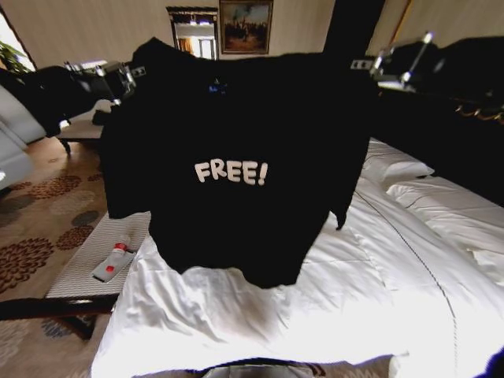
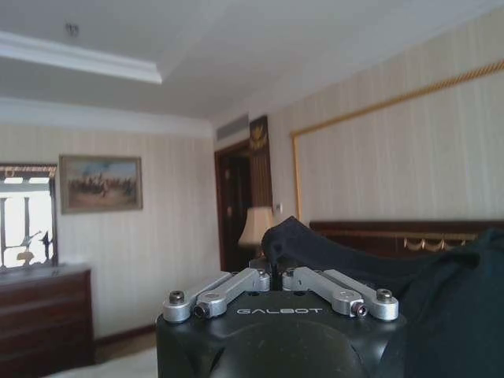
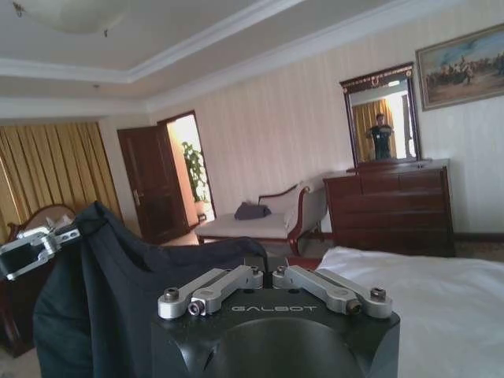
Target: Fold the clothes on the bed.
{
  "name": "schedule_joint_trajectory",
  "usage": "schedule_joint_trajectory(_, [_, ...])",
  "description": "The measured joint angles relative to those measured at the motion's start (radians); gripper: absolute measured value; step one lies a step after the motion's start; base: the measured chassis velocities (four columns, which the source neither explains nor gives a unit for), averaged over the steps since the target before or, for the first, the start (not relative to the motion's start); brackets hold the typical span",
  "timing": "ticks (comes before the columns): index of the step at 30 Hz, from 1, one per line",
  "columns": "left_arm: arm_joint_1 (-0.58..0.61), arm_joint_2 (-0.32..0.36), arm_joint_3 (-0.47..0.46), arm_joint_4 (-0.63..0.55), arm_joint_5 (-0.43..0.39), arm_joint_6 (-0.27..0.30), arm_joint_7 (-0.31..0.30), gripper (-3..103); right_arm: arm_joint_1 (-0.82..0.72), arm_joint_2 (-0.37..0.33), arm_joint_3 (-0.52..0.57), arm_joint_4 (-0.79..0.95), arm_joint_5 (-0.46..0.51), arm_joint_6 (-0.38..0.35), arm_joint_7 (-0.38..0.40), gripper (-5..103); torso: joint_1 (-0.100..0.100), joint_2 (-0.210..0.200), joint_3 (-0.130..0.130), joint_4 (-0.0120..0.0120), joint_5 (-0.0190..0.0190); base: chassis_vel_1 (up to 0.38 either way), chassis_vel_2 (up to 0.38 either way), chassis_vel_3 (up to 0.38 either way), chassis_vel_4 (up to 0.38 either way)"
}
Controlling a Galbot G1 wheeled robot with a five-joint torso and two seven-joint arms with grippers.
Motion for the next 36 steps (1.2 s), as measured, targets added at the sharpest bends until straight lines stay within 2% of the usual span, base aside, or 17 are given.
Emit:
schedule_joint_trajectory(2, [-0.030,0.013,0.005,-0.015,-0.045,0.054,-0.035,2,-0.015,-0.059,0.055,0.031,0.088,0.001,0.035,0,0.000,0.000,0.000,-0.0008,-0.0019,0.000,0.000,0.000,0.000])
schedule_joint_trajectory(5, [-0.063,0.023,0.009,-0.016,-0.075,0.085,-0.053,2,-0.016,-0.077,0.075,0.045,0.124,0.000,0.048,0,0.000,0.000,0.000,-0.0011,-0.0018,0.000,0.000,0.000,0.000])
schedule_joint_trajectory(9, [-0.233,0.070,0.030,-0.006,-0.242,0.211,-0.113,2,-0.015,-0.112,0.125,0.073,0.205,-0.004,0.078,0,0.000,0.000,0.000,-0.0004,-0.0010,0.000,0.000,0.000,0.000])
schedule_joint_trajectory(11, [-0.256,0.077,0.032,-0.009,-0.273,0.231,-0.125,2,-0.015,-0.117,0.132,0.075,0.220,-0.005,0.086,0,0.000,0.000,0.000,-0.0003,-0.0008,0.000,0.000,0.000,0.000])
schedule_joint_trajectory(12, [-0.305,0.083,0.032,-0.018,-0.375,0.300,-0.188,2,-0.014,-0.127,0.152,0.082,0.257,-0.009,0.104,0,0.000,0.000,0.000,-0.0005,-0.0008,0.000,0.000,0.000,0.000])
schedule_joint_trajectory(14, [-0.312,0.083,0.031,-0.020,-0.394,0.314,-0.204,2,-0.014,-0.129,0.155,0.086,0.264,-0.009,0.108,0,0.000,0.000,0.000,-0.0007,-0.0010,0.000,0.000,0.000,0.000])
schedule_joint_trajectory(16, [-0.319,0.080,0.030,-0.024,-0.430,0.350,-0.244,2,-0.013,-0.132,0.158,0.105,0.282,-0.011,0.123,0,0.000,0.000,0.000,-0.0009,-0.0013,0.000,0.000,0.000,0.000])
schedule_joint_trajectory(22, [-0.281,0.042,0.024,-0.026,-0.452,0.373,-0.288,2,-0.013,-0.139,0.132,0.112,0.290,-0.016,0.138,0,0.000,0.000,0.000,-0.0010,-0.0014,0.000,0.000,0.000,0.000])
schedule_joint_trajectory(25, [-0.246,0.024,0.017,-0.026,-0.435,0.374,-0.292,2,-0.030,-0.130,0.135,0.109,0.278,-0.017,0.139,0,0.000,0.000,0.000,-0.0010,-0.0010,0.000,0.000,0.000,0.000])
schedule_joint_trajectory(27, [-0.164,-0.019,0.012,-0.029,-0.354,0.359,-0.293,2,-0.131,-0.086,0.190,0.099,0.197,-0.013,0.128,0,0.000,0.000,0.000,-0.0013,-0.0013,0.000,0.000,0.000,0.000])
schedule_joint_trajectory(29, [-0.091,-0.054,0.012,-0.037,-0.261,0.345,-0.288,2,-0.242,-0.040,0.200,0.085,0.107,-0.008,0.108,0,0.000,0.000,0.000,-0.0007,-0.0014,0.000,0.000,0.000,0.000])
schedule_joint_trajectory(30, [-0.028,-0.086,0.014,-0.039,-0.171,0.330,-0.273,2,-0.328,-0.006,0.203,0.073,0.032,-0.001,0.088,0,0.000,0.000,0.000,-0.0004,-0.0014,0.000,0.000,0.000,0.000])
schedule_joint_trajectory(31, [-0.028,-0.086,0.014,-0.039,-0.171,0.330,-0.273,2,-0.328,-0.006,0.203,0.073,0.032,-0.001,0.088,0,0.000,0.000,0.000,-0.0004,-0.0014,0.000,0.000,0.000,0.000])
schedule_joint_trajectory(33, [0.069,-0.152,0.026,-0.035,-0.041,0.318,-0.258,2,-0.459,0.054,0.195,0.053,-0.107,0.006,0.049,0,0.000,0.000,0.001,-0.0003,-0.0013,0.000,0.000,0.000,0.000])
schedule_joint_trajectory(35, [0.153,-0.210,0.039,-0.024,0.064,0.316,-0.253,2,-0.543,0.110,0.181,0.040,-0.193,0.009,0.029,0,0.001,-0.001,0.001,-0.0010,-0.0010,0.000,0.000,0.000,0.000])
schedule_joint_trajectory(36, [0.235,-0.260,0.059,-0.013,0.165,0.315,-0.248,2,-0.623,0.165,0.167,0.031,-0.276,0.010,0.007,0,0.001,-0.001,0.001,-0.0012,-0.0008,0.000,0.000,0.000,0.000])
